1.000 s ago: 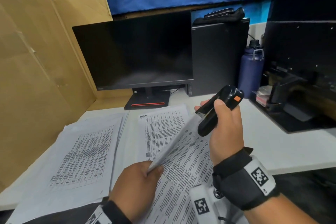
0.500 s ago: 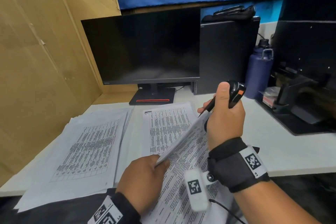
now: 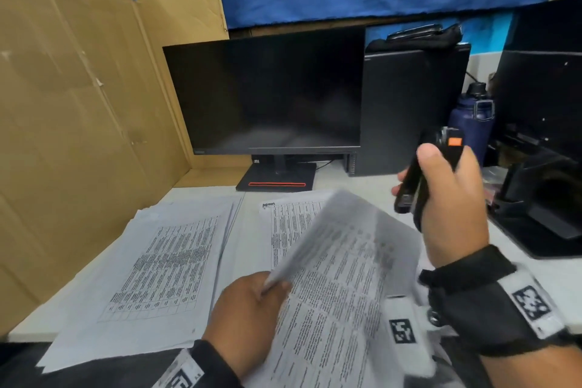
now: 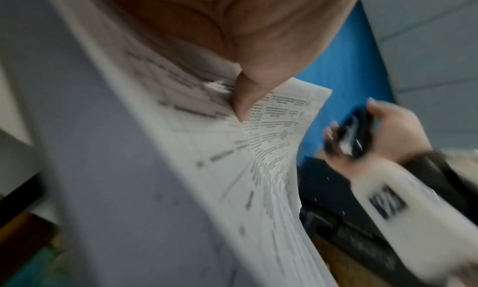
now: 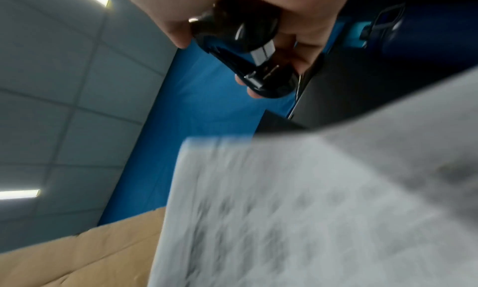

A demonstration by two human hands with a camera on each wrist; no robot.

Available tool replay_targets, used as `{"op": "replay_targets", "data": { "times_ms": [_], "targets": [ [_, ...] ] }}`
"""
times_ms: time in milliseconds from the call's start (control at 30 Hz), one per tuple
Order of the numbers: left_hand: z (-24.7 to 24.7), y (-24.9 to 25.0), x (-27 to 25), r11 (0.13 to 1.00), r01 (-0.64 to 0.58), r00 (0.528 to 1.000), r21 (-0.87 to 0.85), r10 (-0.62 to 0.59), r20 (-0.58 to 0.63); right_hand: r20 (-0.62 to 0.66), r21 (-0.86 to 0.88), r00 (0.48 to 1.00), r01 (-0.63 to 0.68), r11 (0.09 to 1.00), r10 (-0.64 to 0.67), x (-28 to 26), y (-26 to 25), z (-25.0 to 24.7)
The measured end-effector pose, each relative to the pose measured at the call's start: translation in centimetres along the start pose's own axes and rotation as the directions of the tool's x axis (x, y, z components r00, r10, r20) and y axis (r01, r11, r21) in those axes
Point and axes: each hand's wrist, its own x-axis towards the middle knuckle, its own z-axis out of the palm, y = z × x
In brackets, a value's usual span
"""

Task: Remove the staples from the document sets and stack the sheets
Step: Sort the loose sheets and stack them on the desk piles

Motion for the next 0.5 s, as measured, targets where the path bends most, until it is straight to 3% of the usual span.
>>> {"op": "replay_targets", "data": {
  "times_ms": [33,100,167,367,433,500],
  "targets": [
    [-0.7,-0.4,0.6,0.993,0.07,0.998,-0.098,-0.07,-0.004,-0.012,-0.031,1.0,-0.029,0.999,0.028,0.7,-0.1,-1.5],
    [-2.1,-1.6,2.7,0.935,0.191,0.98,-0.297,-0.198,0.007,-0.042,-0.251,0.989,-0.149,0.957,0.143,2.7,1.5,-4.9],
    [-3.0,-2.0,5.2,0.887,0.25,0.966,-0.389,-0.255,0.039,-0.058,-0.523,0.959,-0.265,0.81,0.276,4.1,4.1,-8.1],
    [-1.7,0.1,10.6,0.914,0.352,0.935,-0.199,-0.352,0.041,-0.049,-0.913,0.812,-0.273,0.304,0.581,3.6,8.6,-13.6],
    [-0.3,0.6,11.1,0.916,0.4,0.914,0.014,-0.4,0.07,-0.071,-0.964,0.797,-0.211,0.165,0.599,3.5,8.5,-14.3],
    [0.3,0.6,11.8,0.91,0.412,0.906,0.046,-0.415,0.085,-0.097,-0.98,0.796,-0.18,0.081,0.597,3.7,8.8,-14.6]
  ]
}}
